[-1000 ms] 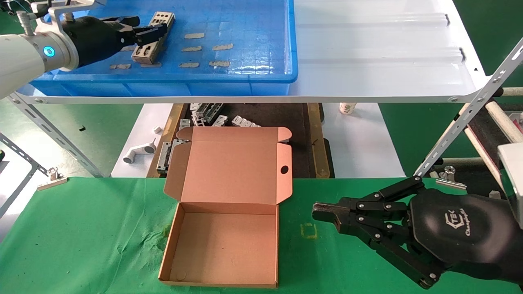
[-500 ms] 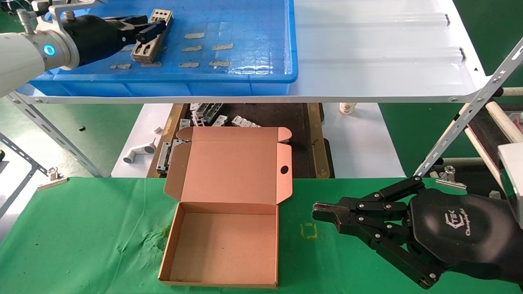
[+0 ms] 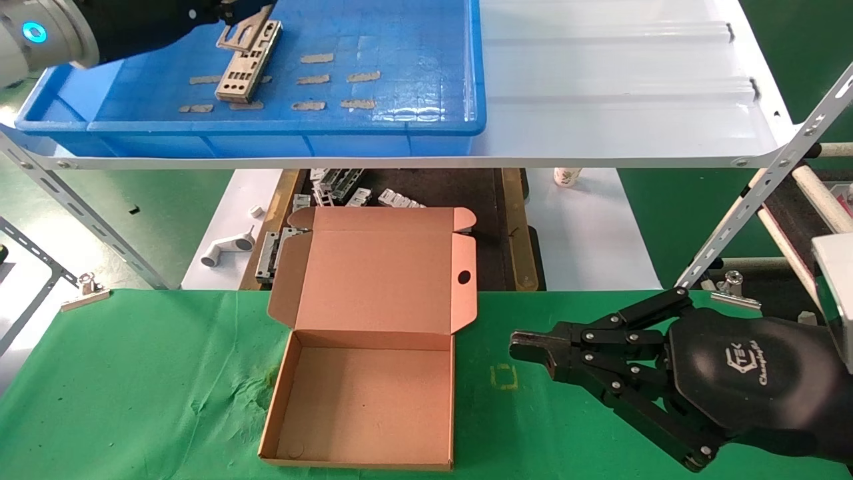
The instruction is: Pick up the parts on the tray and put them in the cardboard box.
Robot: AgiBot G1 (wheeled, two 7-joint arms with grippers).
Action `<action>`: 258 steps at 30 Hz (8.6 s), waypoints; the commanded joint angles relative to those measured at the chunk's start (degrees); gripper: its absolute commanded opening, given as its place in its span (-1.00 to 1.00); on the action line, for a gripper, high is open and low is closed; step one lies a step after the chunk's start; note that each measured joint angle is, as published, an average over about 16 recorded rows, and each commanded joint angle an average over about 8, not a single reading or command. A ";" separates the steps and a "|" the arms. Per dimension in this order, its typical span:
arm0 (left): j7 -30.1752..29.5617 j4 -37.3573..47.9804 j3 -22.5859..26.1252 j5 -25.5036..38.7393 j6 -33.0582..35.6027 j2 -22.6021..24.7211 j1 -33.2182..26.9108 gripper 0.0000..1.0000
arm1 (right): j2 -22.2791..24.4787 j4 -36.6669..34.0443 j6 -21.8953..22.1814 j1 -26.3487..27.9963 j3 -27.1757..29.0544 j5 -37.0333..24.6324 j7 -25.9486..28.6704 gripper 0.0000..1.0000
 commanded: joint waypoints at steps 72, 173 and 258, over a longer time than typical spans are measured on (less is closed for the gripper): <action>32.67 -11.72 24.11 1.15 26.19 0.80 22.63 1.00 | 0.00 0.00 0.00 0.00 -0.01 0.00 0.00 -1.00; -14.31 -69.08 -9.54 -29.69 29.66 -28.27 52.40 1.00 | 0.01 -0.01 0.02 -0.01 -0.01 0.01 -0.01 1.00; -14.20 -68.88 -9.41 -29.58 29.65 -28.17 52.29 1.00 | 0.01 -0.01 0.02 -0.01 -0.01 0.01 -0.01 1.00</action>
